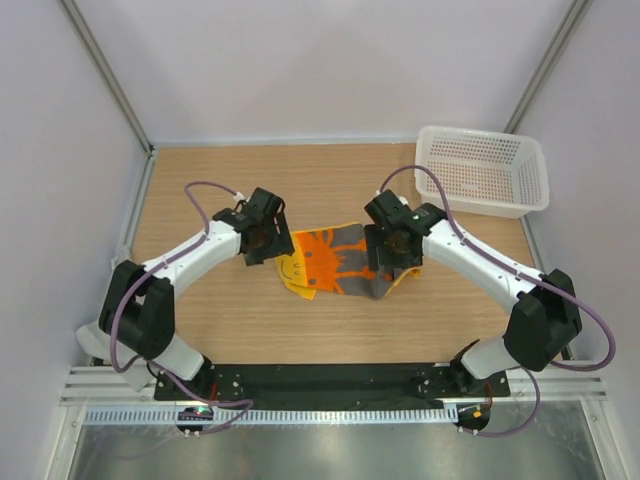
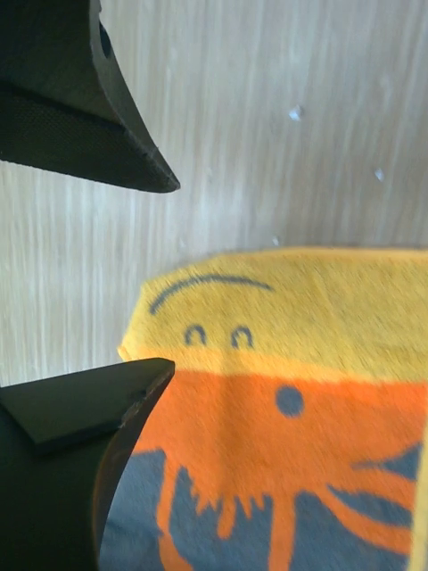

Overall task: Roll the towels
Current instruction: Flatten the towel

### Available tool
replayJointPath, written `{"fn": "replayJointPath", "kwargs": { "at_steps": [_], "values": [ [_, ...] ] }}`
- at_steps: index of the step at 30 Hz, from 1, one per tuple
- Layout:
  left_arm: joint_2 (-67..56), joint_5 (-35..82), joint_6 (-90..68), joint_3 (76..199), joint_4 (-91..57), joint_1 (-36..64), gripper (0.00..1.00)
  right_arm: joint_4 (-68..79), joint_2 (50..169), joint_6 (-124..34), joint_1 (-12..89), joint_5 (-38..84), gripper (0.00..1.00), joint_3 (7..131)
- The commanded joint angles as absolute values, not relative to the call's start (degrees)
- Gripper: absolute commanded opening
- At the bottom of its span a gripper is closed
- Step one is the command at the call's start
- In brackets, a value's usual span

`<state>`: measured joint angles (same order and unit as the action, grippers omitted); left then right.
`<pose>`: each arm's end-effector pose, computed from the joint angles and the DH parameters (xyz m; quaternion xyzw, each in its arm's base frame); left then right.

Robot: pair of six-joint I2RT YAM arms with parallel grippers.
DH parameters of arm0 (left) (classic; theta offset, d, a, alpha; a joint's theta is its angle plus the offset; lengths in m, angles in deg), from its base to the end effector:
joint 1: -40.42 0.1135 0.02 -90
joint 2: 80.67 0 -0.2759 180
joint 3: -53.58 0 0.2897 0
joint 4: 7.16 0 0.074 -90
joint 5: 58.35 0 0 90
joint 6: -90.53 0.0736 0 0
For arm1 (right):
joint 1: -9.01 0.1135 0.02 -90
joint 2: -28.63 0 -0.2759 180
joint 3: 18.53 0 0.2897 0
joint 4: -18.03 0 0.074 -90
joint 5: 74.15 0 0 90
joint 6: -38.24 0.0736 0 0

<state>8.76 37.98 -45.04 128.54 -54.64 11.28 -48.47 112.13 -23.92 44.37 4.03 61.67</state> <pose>0.3245 -0.1716 0.1871 -0.1517 0.9569 -0.1042 0.2248 0.2766 0.1778 0.2339 -0.0462 0.9783 0.0051 0.2017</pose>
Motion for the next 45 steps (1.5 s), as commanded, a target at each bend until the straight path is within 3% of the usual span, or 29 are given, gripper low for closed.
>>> {"fn": "replayJointPath", "kwargs": {
  "at_steps": [1, 5, 11, 19, 29, 35, 38, 42, 45],
  "values": [
    [3.7, 42.1, -42.8, 127.7, -64.8, 11.0, 0.77, -48.1, 112.0, -23.5, 47.0, 4.2, 0.78, 62.2],
    [-4.7, 41.8, -46.3, 123.9, -66.0, 9.0, 0.75, -50.1, 110.8, -24.0, 47.2, -0.9, 0.80, 63.8],
    [-4.7, 40.2, -53.2, 118.7, -61.1, -2.6, 0.71, -50.9, 112.6, -25.7, 46.9, -5.5, 0.82, 67.5],
    [7.1, 40.0, -57.5, 120.5, -52.3, -7.6, 0.70, -51.2, 112.8, -25.7, 46.2, -4.3, 0.82, 69.0],
    [20.7, 44.2, -56.4, 129.5, -54.1, -9.6, 0.64, -50.9, 108.9, -25.5, 45.6, -3.9, 0.81, 63.5],
    [23.8, 49.6, -57.4, 131.3, -58.3, -10.0, 0.53, -50.0, 109.0, -26.0, 45.3, -3.8, 0.80, 62.3],
    [25.2, 50.4, -57.6, 131.9, -59.7, -10.0, 0.35, -49.9, 109.5, -26.4, 45.0, -3.8, 0.80, 62.3],
    [25.1, 51.0, -57.5, 132.3, -61.9, -10.1, 0.00, -49.6, 109.6, -27.1, 44.8, -3.9, 0.79, 62.3],
    [21.9, 52.6, -56.6, 131.9, -65.7, -10.1, 0.00, -49.4, 109.8, -27.5, 44.1, -4.1, 0.80, 62.2]
  ]
}}
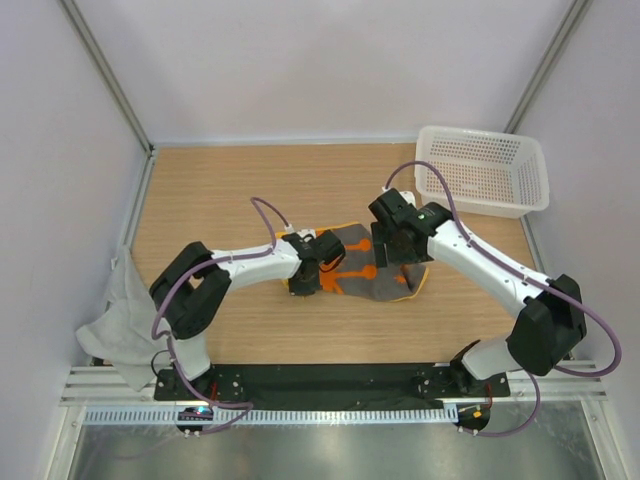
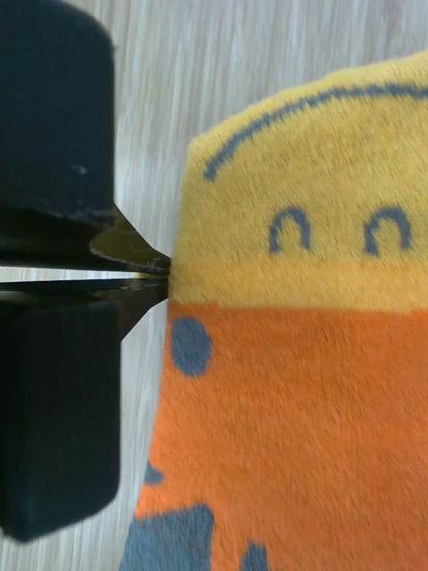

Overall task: Roll the towels
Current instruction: Flatten the towel

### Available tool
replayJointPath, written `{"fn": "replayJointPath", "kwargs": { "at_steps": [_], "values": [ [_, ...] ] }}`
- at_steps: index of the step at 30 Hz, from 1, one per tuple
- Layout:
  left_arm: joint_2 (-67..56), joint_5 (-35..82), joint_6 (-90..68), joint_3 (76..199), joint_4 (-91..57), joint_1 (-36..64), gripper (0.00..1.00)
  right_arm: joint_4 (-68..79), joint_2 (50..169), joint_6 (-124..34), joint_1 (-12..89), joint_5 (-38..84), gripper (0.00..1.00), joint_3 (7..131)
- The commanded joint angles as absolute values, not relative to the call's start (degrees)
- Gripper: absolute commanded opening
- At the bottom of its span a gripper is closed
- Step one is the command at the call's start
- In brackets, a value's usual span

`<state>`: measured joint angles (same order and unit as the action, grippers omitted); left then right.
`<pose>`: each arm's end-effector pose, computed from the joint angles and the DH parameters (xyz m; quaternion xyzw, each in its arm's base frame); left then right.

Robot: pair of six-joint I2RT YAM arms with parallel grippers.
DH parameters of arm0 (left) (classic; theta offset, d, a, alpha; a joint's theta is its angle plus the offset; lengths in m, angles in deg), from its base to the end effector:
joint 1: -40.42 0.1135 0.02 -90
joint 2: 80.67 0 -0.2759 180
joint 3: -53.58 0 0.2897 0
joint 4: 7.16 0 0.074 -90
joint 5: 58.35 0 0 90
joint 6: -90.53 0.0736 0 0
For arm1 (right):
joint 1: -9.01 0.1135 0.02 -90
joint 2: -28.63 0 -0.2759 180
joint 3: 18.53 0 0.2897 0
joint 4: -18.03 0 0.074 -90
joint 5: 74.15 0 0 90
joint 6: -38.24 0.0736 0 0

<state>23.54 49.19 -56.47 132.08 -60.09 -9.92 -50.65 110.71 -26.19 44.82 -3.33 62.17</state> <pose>0.2578 -0.2762 0.1139 -0.0722 0.9809 0.0111 0.1802 0.2741 0.1679 0.2449 -0.0579 0.9698 -0.0540 0.2305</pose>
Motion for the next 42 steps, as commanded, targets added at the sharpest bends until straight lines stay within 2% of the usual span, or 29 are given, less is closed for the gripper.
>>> {"fn": "replayJointPath", "kwargs": {
  "at_steps": [1, 8, 16, 21, 25, 29, 34, 37, 38, 40, 42],
  "values": [
    [20.6, 53.0, -56.2, 131.5, -66.7, -10.0, 0.00, -48.9, 110.0, -27.9, 43.7, -4.1, 0.79, 62.2],
    [3.7, 57.3, -54.7, 125.8, -77.9, -9.9, 0.00, -46.3, 113.8, -26.5, 38.5, -0.2, 0.79, 66.1],
    [-9.3, 59.5, -62.7, 120.5, -91.2, -9.3, 0.05, -41.9, 124.4, -24.3, 37.3, 2.3, 0.79, 69.4],
    [-13.6, 59.3, -67.6, 119.5, -96.5, -9.3, 0.13, -40.4, 129.4, -22.9, 37.3, 4.0, 0.77, 68.9],
    [-16.1, 59.5, -69.1, 118.1, -98.7, -9.2, 0.18, -36.6, 130.2, -21.6, 37.3, 10.5, 0.74, 66.2],
    [-16.3, 59.4, -68.9, 118.0, -98.4, -9.2, 0.19, -32.9, 130.3, -20.4, 37.8, 18.0, 0.70, 62.0],
    [-16.1, 59.8, -69.0, 118.3, -98.5, -9.3, 0.19, -31.3, 130.8, -20.3, 40.4, 20.2, 0.68, 59.0],
    [-16.1, 59.8, -69.1, 118.3, -98.4, -9.2, 0.18, -30.4, 130.9, -19.9, 41.2, 20.2, 0.59, 57.0],
    [-16.1, 59.5, -69.0, 118.0, -97.8, -9.2, 0.17, -30.1, 131.0, -19.9, 41.2, 20.1, 0.47, 56.0],
    [-15.9, 59.0, -68.6, 117.5, -96.6, -9.3, 0.18, -29.7, 131.1, -19.6, 41.2, 19.8, 0.38, 55.4],
    [-14.8, 57.7, -68.1, 116.3, -94.2, -9.2, 0.24, -30.0, 131.4, -19.9, 41.1, 19.3, 0.26, 55.6]
  ]
}}
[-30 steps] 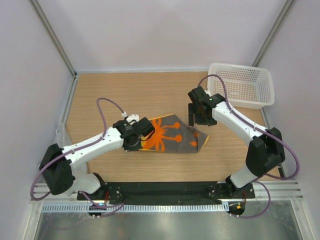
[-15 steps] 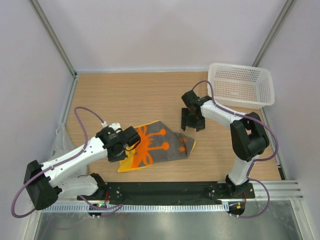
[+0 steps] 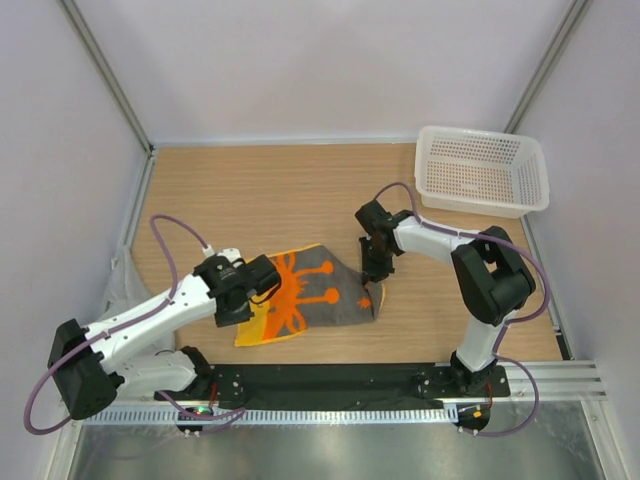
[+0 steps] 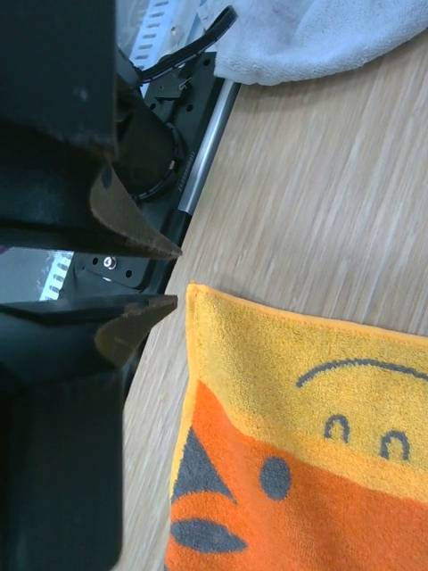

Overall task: Roll the towels
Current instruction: Flatten the towel

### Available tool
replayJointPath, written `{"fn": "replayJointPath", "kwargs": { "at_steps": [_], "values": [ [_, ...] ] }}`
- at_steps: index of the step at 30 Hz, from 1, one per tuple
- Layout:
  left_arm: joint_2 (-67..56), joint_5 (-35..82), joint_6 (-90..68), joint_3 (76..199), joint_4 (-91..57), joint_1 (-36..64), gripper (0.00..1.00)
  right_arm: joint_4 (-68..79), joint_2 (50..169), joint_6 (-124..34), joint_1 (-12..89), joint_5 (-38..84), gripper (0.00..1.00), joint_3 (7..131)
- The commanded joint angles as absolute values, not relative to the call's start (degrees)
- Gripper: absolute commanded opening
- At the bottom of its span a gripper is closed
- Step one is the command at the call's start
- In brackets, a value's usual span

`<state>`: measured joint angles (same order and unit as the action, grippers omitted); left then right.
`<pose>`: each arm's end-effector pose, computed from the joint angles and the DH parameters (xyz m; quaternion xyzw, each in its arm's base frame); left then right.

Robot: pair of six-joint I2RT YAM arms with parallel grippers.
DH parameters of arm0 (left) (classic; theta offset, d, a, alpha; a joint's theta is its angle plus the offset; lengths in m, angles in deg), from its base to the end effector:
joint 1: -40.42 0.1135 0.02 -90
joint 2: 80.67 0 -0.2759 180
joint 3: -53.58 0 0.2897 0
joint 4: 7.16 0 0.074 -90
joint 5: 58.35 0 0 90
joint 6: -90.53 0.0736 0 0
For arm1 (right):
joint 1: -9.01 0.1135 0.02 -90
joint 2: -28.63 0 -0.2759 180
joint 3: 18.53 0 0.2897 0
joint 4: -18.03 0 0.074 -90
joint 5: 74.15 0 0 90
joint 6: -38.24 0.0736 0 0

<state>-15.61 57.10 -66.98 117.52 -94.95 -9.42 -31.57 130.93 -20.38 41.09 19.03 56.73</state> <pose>0.1506 -0.1294 0.2176 -0.1519 0.9635 0.1066 0.1930 0.3121 0.2004 0.1079 -0.0093 0.9928 0.0846 0.0844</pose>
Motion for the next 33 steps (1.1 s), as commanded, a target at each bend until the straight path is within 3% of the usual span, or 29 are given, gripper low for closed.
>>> {"fn": "replayJointPath", "kwargs": {
  "at_steps": [1, 2, 6, 22, 24, 26, 27, 28, 33],
  "values": [
    [-14.3, 57.3, -67.7, 116.0, -93.1, -9.2, 0.28, -30.5, 131.5, -20.0, 41.2, 18.9, 0.22, 55.9],
    [-13.6, 56.7, -67.5, 115.6, -91.3, -9.3, 0.37, -31.0, 131.3, -20.2, 41.1, 18.7, 0.14, 57.3],
    [-11.0, 55.0, -67.4, 114.2, -87.4, -9.2, 0.54, -35.7, 129.3, -21.4, 41.2, 13.4, 0.04, 62.6],
    [-4.8, 40.5, -65.0, 103.2, -66.1, -9.8, 0.52, -39.2, 123.5, -21.1, 41.1, 11.3, 0.03, 62.5],
    [-3.0, 40.7, -65.0, 103.1, -64.6, -9.7, 0.50, -39.3, 123.4, -21.2, 41.2, 11.1, 0.03, 62.4],
    [-1.0, 41.0, -64.9, 103.2, -64.4, -9.8, 0.35, -39.5, 123.2, -21.3, 41.2, 10.8, 0.03, 62.6],
    [-0.2, 40.9, -64.8, 103.6, -64.4, -9.7, 0.25, -39.7, 122.9, -21.4, 41.2, 10.7, 0.03, 62.6],
    [0.7, 41.1, -64.7, 103.8, -64.3, -9.8, 0.04, -39.9, 122.8, -21.6, 41.2, 10.2, 0.03, 62.6],
    [-2.2, 47.6, -63.1, 108.2, -68.9, -9.6, 0.00, -42.2, 123.7, -22.8, 40.0, 8.1, 0.03, 64.9]
  ]
}}
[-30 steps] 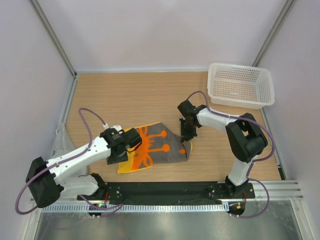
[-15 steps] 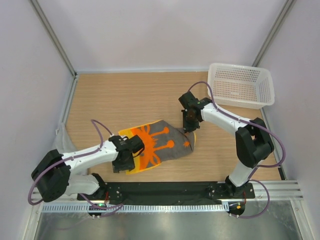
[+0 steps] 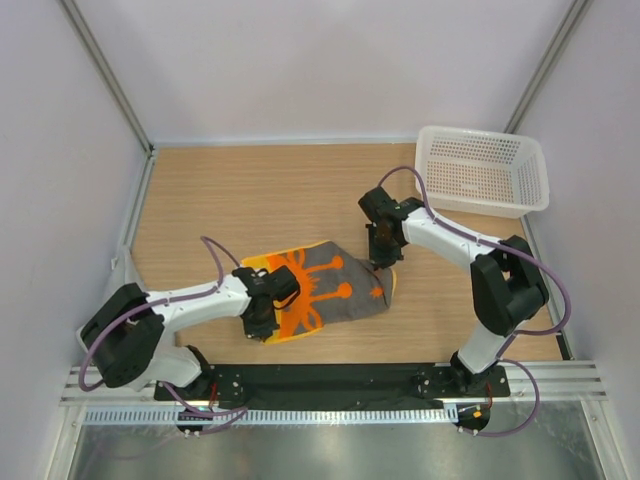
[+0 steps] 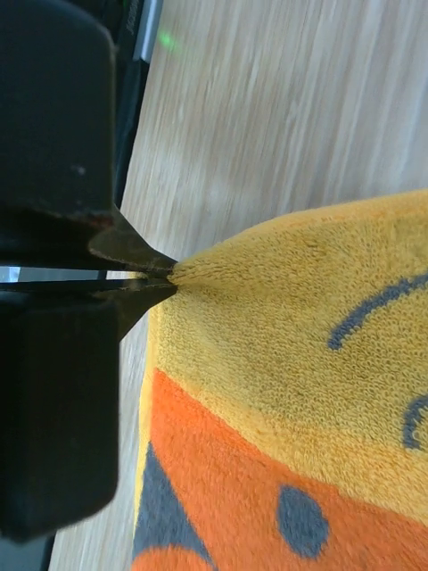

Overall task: Roll the towels
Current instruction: Flatten the towel

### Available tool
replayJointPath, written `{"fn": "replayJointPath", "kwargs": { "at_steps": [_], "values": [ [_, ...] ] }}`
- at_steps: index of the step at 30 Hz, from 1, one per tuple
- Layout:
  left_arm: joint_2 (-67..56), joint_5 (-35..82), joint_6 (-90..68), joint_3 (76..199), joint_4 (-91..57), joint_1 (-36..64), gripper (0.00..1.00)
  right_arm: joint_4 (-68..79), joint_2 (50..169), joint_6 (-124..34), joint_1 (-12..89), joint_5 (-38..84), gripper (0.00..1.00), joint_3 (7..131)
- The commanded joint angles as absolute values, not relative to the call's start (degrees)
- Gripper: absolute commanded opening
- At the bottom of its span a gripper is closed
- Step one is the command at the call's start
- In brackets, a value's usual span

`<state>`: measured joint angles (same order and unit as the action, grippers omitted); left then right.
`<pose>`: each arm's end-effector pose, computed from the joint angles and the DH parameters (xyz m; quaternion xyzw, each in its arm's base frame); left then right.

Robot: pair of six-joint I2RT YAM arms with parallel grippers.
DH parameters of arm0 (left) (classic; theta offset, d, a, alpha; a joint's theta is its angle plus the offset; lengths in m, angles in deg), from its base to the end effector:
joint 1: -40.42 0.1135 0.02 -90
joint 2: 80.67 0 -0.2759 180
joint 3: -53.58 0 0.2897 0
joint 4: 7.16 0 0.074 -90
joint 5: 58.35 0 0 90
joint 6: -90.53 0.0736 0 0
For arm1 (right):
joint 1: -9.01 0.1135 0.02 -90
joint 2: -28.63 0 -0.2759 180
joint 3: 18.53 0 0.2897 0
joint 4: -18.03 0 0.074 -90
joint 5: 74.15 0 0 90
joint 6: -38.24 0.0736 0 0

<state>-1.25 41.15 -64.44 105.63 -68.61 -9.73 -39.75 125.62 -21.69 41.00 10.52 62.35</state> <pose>0.1565 -0.1685 0.1050 -0.1294 0.9881 0.0358 0.0754 0.3198 0.1917 0.1655 -0.0101 0.9890 0.0327 0.1437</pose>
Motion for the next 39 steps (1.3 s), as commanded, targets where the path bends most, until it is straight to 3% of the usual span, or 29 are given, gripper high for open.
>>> {"fn": "replayJointPath", "kwargs": {
  "at_steps": [1, 8, 13, 17, 21, 22, 24, 26, 27, 28, 29, 30, 31, 34, 39],
  "values": [
    [-2.5, 48.9, -62.3, 112.0, -72.2, -8.5, 0.01, -43.0, 124.2, -23.5, 39.4, 7.9, 0.02, 67.4],
    [-4.1, 48.5, -49.1, 129.8, -76.0, 5.5, 0.00, -52.4, 129.4, -27.1, 33.0, 5.6, 0.02, 85.4],
    [-1.9, 52.6, -41.1, 145.4, -80.5, 7.1, 0.01, -57.2, 129.9, -27.3, 32.2, 3.3, 0.02, 97.0],
    [-3.8, 54.6, -40.7, 147.9, -82.7, 7.3, 0.00, -55.8, 123.7, -25.9, 32.2, 2.0, 0.02, 89.8],
    [-10.2, 53.2, -43.7, 135.4, -81.4, 7.4, 0.01, -49.8, 115.4, -23.3, 32.3, 3.0, 0.03, 70.7],
    [-12.9, 52.7, -44.6, 132.0, -80.8, 7.4, 0.01, -48.8, 114.7, -22.6, 32.3, 4.1, 0.09, 67.6],
    [-14.8, 51.5, -46.8, 126.6, -79.3, 7.3, 0.00, -46.0, 114.0, -21.6, 32.2, 5.4, 0.32, 59.2],
    [-16.2, 49.9, -48.9, 119.8, -78.6, 7.4, 0.03, -43.9, 113.9, -20.0, 32.3, 6.8, 0.50, 54.9],
    [-16.3, 49.0, -50.1, 117.8, -78.7, 7.4, 0.20, -43.4, 114.0, -19.5, 32.3, 6.9, 0.67, 51.9],
    [-16.1, 47.3, -51.1, 116.3, -78.5, 7.0, 0.32, -43.0, 114.1, -18.9, 32.3, 7.1, 0.75, 51.0],
    [-16.1, 45.2, -51.8, 115.6, -77.9, 7.0, 0.41, -42.7, 114.1, -18.7, 32.3, 7.1, 0.79, 50.5],
    [-16.0, 44.6, -52.7, 115.2, -77.7, 7.0, 0.58, -42.7, 114.2, -18.8, 32.3, 7.1, 0.83, 50.4],
    [-16.2, 44.7, -53.6, 114.9, -78.0, 7.0, 0.61, -42.8, 114.1, -18.6, 32.3, 6.8, 0.85, 50.5],
    [-16.4, 44.8, -54.8, 114.5, -78.6, 7.0, 0.65, -44.2, 113.4, -18.6, 32.5, 5.6, 0.87, 51.8],
    [-19.0, 44.0, -57.2, 111.5, -79.8, 6.9, 0.64, -44.0, 108.8, -16.4, 32.3, 5.0, 0.87, 48.8]
  ]
}}
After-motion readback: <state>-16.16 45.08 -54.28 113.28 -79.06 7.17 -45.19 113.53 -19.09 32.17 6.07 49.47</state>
